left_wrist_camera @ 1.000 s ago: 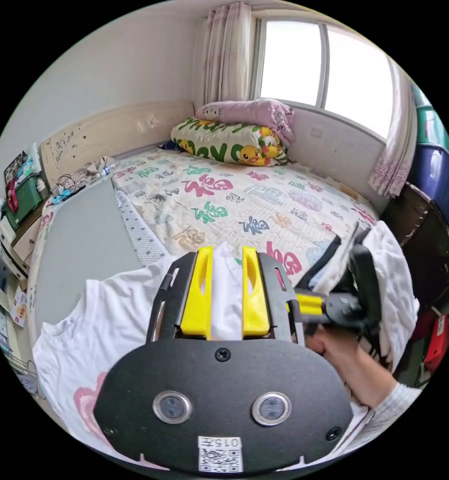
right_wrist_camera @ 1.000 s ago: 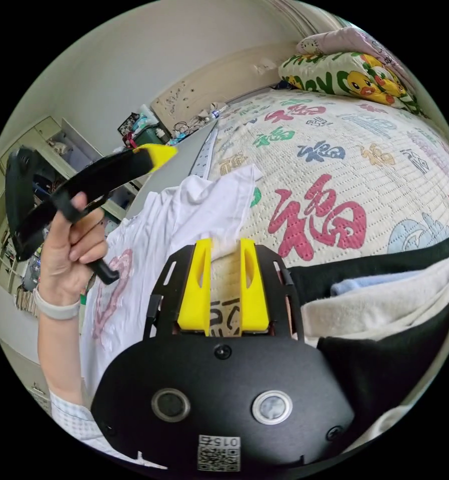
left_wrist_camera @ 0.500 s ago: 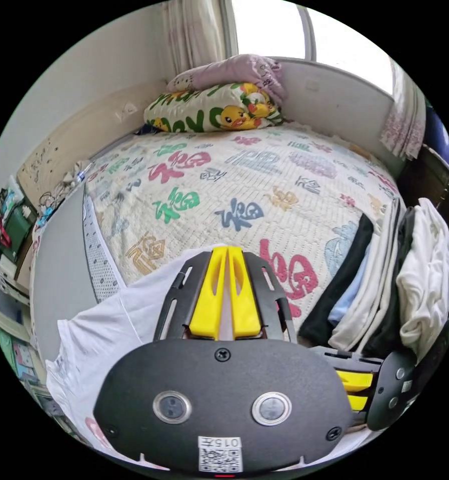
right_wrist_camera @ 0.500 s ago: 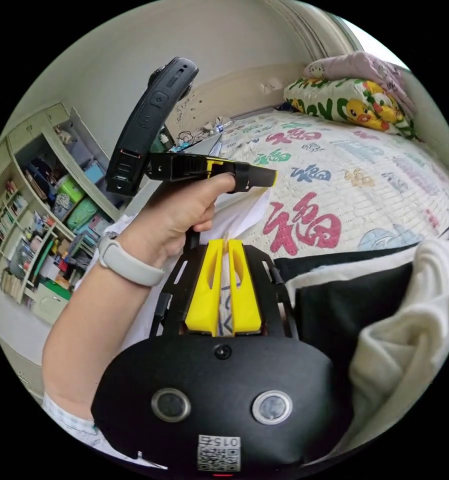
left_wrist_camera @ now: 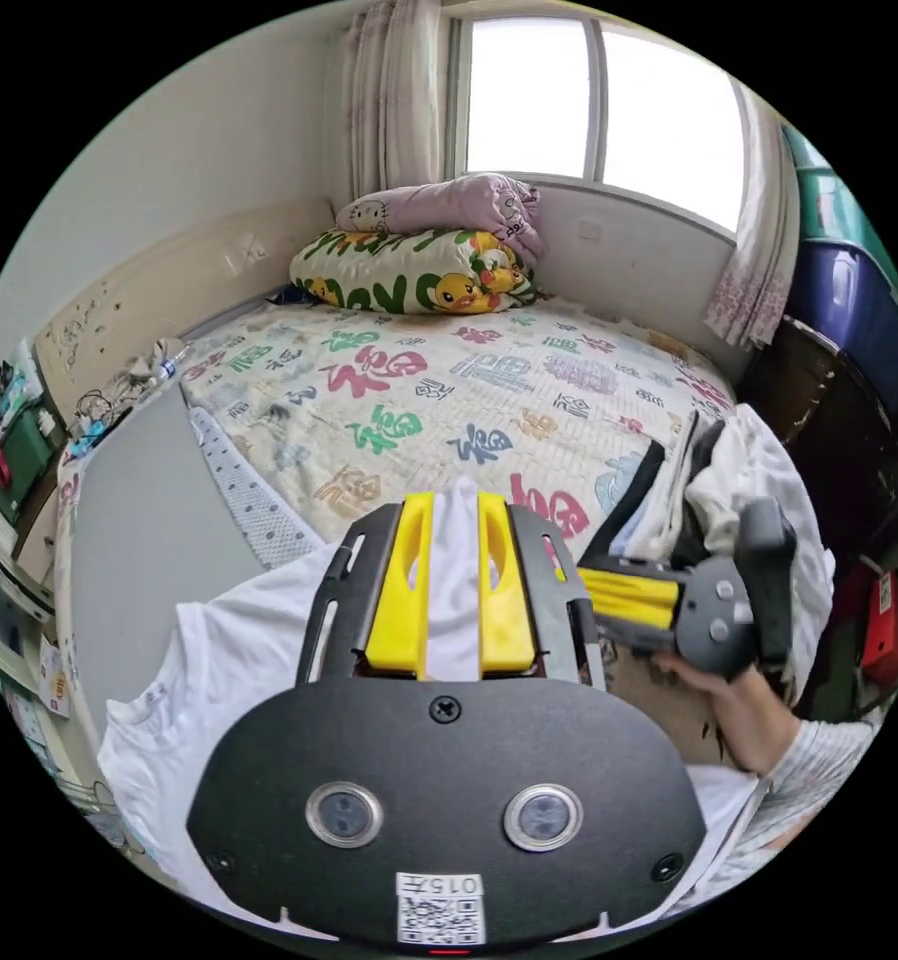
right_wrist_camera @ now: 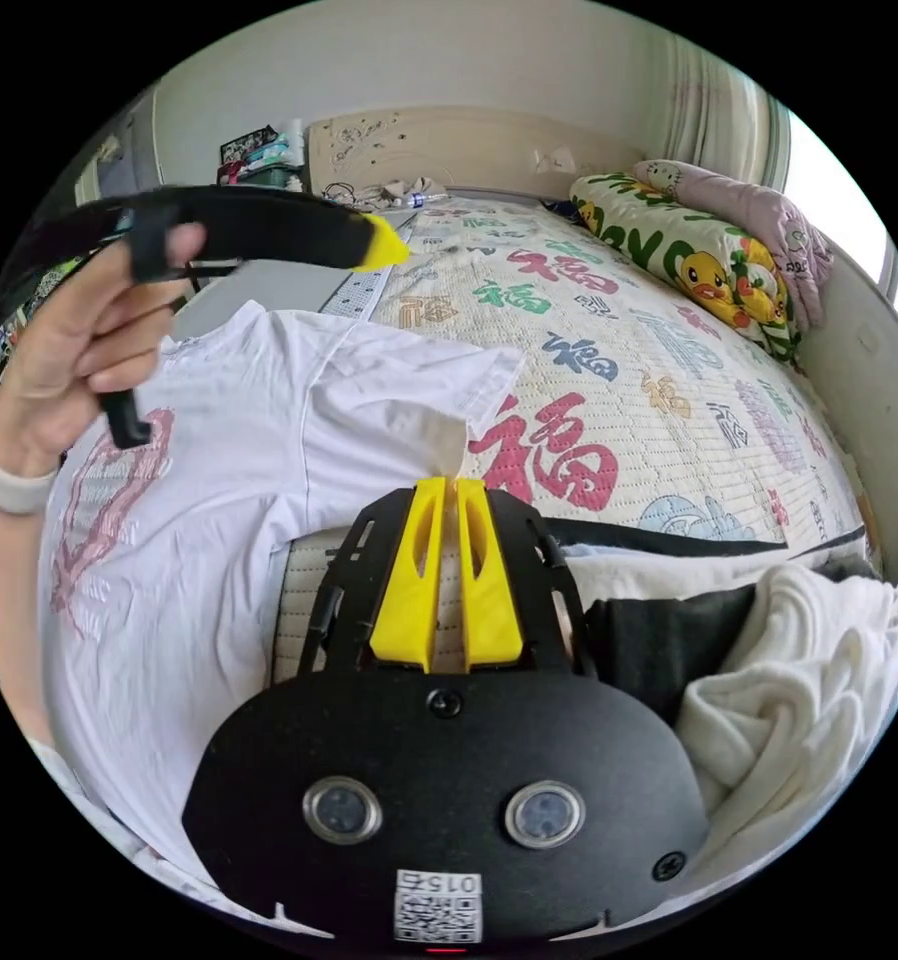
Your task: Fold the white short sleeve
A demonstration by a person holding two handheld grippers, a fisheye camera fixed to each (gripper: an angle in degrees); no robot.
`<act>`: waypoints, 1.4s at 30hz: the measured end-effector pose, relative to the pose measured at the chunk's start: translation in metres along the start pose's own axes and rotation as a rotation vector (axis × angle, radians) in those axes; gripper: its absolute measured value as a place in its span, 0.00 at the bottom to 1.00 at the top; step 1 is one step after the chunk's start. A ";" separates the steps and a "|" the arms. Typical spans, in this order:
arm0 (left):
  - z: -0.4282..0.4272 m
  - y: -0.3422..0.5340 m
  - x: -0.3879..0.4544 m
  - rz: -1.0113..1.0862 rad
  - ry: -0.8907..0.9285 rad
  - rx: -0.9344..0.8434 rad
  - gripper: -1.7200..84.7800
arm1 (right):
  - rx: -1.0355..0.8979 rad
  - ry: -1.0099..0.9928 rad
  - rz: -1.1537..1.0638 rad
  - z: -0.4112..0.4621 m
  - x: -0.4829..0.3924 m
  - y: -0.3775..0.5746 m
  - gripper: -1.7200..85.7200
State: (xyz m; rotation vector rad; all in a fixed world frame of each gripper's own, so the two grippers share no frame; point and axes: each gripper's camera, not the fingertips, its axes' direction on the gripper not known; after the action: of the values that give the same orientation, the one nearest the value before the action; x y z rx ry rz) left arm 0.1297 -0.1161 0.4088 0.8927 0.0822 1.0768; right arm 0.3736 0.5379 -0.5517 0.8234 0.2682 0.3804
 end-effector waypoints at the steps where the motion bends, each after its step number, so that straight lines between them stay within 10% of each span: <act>1: -0.026 0.028 -0.005 0.014 -0.008 0.003 0.10 | 0.005 -0.007 -0.006 0.000 -0.002 0.006 0.07; 13: -0.269 0.405 -0.175 -0.490 -0.463 0.113 0.10 | 0.520 -0.568 -0.024 -0.076 0.030 0.108 0.11; 32: -0.100 0.388 -0.299 -0.446 -0.337 -0.217 0.03 | -0.100 0.058 -0.224 0.228 -0.250 -0.081 0.01; 42: -0.089 0.413 -0.282 -0.419 -0.448 -0.200 0.04 | -0.058 0.335 -0.342 0.353 -0.295 -0.081 0.01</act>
State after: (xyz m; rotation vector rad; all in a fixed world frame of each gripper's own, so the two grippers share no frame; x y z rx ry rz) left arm -0.3548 -0.2155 0.5268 0.8682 -0.2017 0.4715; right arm 0.2585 0.1292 -0.3576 0.6387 0.6969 0.2012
